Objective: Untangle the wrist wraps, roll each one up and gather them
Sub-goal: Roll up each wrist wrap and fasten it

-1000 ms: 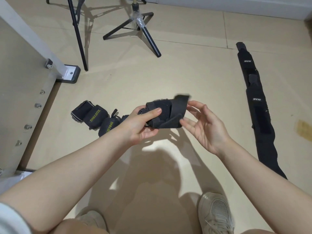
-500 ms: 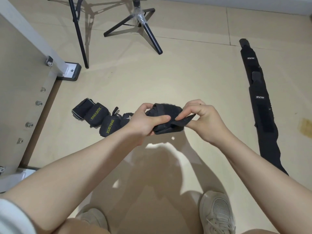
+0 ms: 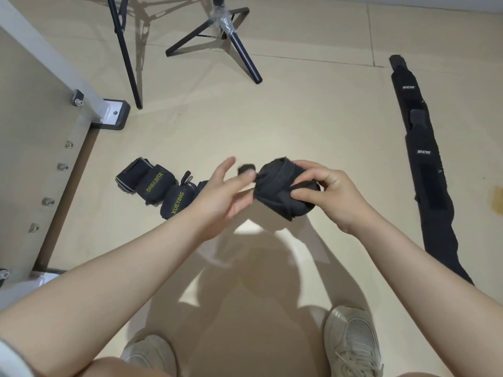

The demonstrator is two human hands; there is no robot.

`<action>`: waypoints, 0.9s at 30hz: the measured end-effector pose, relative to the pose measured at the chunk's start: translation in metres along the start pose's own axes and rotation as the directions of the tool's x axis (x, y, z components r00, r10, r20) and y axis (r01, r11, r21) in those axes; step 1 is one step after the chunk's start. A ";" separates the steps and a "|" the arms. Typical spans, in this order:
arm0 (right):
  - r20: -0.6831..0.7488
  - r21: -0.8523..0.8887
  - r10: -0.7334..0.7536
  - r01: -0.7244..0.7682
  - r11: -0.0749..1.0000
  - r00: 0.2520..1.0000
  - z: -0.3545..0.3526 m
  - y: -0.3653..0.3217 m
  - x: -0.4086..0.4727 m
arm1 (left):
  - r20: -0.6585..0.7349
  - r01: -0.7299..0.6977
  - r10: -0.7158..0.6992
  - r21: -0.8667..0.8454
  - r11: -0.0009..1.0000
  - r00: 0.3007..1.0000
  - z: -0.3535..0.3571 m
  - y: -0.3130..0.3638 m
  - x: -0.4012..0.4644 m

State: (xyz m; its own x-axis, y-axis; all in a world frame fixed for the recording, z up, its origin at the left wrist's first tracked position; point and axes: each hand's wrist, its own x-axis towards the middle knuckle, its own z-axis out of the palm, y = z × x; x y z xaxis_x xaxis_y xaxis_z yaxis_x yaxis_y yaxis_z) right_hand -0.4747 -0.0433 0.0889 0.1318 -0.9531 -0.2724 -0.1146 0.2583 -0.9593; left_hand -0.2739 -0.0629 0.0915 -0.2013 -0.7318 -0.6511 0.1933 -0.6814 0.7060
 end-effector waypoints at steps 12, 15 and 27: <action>0.035 -0.783 -0.297 0.211 0.585 0.954 0.032 0.027 -0.017 | 0.031 0.355 -0.356 0.031 0.934 0.934 0.021 0.003 -0.006; 0.145 -0.782 -0.405 0.355 0.512 0.903 0.035 0.032 -0.015 | -0.011 0.316 -0.316 0.047 0.947 0.949 0.016 -0.002 -0.004; -0.118 -0.630 -0.198 0.081 0.772 0.973 0.032 0.029 -0.014 | -0.089 0.151 -0.137 0.168 0.974 0.987 0.013 -0.018 0.005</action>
State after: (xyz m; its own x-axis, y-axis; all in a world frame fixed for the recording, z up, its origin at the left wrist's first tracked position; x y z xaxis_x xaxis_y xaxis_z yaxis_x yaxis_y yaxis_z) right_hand -0.4485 -0.0179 0.0626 0.0349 -0.9972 -0.0659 -0.6981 0.0228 -0.7156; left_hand -0.2913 -0.0537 0.0790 -0.1392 -0.6300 -0.7640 -0.0034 -0.7712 0.6366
